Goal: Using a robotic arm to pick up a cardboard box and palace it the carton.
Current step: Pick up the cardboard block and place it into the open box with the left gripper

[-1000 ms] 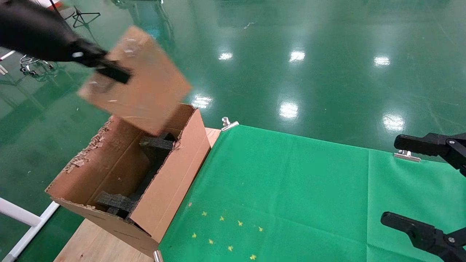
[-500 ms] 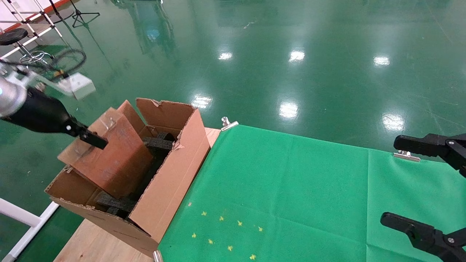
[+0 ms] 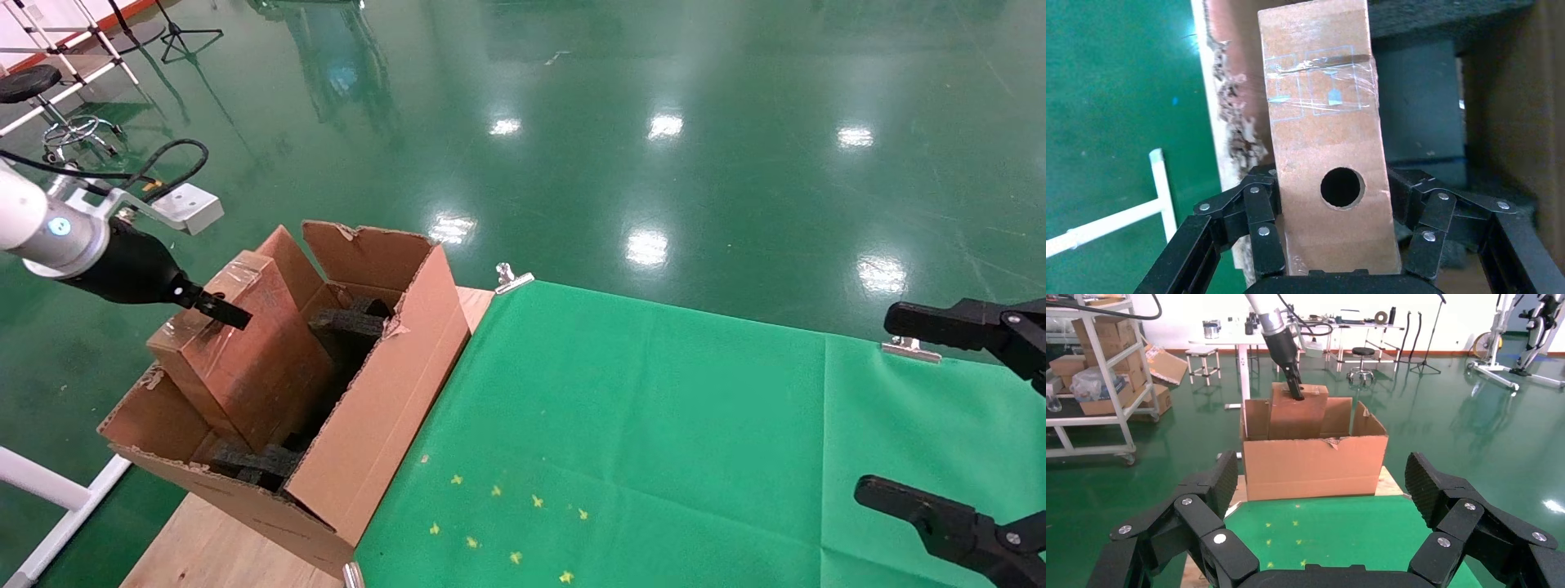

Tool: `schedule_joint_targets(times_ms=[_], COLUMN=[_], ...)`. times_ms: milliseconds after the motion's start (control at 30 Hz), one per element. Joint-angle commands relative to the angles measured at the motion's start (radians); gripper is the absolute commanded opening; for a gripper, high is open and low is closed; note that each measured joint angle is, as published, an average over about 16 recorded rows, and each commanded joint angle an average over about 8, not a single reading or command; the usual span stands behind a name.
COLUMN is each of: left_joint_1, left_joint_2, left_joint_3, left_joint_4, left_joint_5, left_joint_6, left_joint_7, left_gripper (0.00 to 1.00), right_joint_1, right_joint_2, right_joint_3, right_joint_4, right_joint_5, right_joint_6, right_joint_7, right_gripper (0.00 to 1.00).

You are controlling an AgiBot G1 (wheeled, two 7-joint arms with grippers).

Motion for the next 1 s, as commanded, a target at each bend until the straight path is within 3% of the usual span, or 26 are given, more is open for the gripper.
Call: schedule_joint_targets(times_ms=[33,600,1000], left_joint_1=[0.013,0.041,0.07], left_joint_2=[0.025,0.091,0.083], left_joint_3=[0.002,-0.045,-0.08], left_joint_4=[0.055,0.219,0.254], left_joint_5=[0.004,-0.064,-0.115], left_joint_6=[-0.028,-0.116,-0.171], left_joint_7=[0.016,0.142,0.201], left_gripper=[0.0,0.0,0.0], right_joint_1=[0.0,0.0,0.0], right_joint_2=[0.0,0.0,0.0], right_joint_3=[0.0,0.0,0.0], right_joint_4=[0.0,0.0,0.0], right_joint_5=[0.0,0.0,0.0], right_joint_6=[0.0,0.0,0.0], right_joint_7=[0.0,0.0,0.0], right_gripper=[1.0,1.0,1.0])
